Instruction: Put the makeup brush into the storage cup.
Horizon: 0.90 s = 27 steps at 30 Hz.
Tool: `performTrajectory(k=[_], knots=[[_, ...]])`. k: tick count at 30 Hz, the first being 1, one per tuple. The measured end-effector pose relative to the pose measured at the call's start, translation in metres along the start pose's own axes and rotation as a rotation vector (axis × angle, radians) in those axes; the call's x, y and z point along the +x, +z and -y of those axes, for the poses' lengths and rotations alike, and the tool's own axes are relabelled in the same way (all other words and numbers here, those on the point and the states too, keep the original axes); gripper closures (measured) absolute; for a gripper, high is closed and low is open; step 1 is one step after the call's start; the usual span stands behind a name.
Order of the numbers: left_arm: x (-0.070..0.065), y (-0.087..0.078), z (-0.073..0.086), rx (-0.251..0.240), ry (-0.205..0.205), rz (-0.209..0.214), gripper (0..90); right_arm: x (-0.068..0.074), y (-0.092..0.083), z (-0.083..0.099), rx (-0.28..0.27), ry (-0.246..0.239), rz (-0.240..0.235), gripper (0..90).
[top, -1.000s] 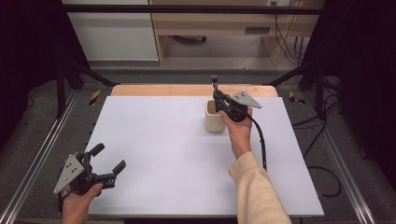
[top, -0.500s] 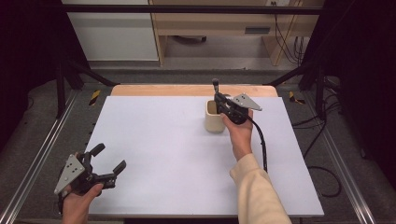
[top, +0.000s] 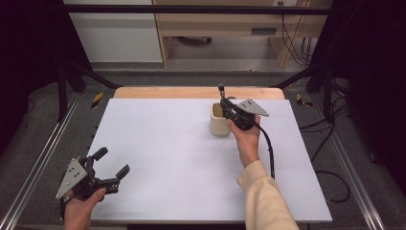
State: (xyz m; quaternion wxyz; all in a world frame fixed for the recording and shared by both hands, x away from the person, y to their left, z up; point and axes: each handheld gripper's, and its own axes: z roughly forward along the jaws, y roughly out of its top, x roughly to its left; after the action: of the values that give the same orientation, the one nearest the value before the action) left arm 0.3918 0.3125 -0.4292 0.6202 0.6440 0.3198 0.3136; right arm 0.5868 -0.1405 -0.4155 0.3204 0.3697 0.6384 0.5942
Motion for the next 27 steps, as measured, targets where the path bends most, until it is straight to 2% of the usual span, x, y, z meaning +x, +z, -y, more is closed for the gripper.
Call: performTrajectory(k=[17,27], knots=[[0.0004,-0.0005,-0.0002,-0.002,0.001,-0.002,0.9,0.0001,-0.0035,0.0037,0.018,-0.007,-0.002,78.7],[0.0003,-0.0037,-0.0041,-0.022,0.001,-0.008,1.0,0.0026,-0.0055,0.0027,0.023,-0.011,-0.009,78.7]])
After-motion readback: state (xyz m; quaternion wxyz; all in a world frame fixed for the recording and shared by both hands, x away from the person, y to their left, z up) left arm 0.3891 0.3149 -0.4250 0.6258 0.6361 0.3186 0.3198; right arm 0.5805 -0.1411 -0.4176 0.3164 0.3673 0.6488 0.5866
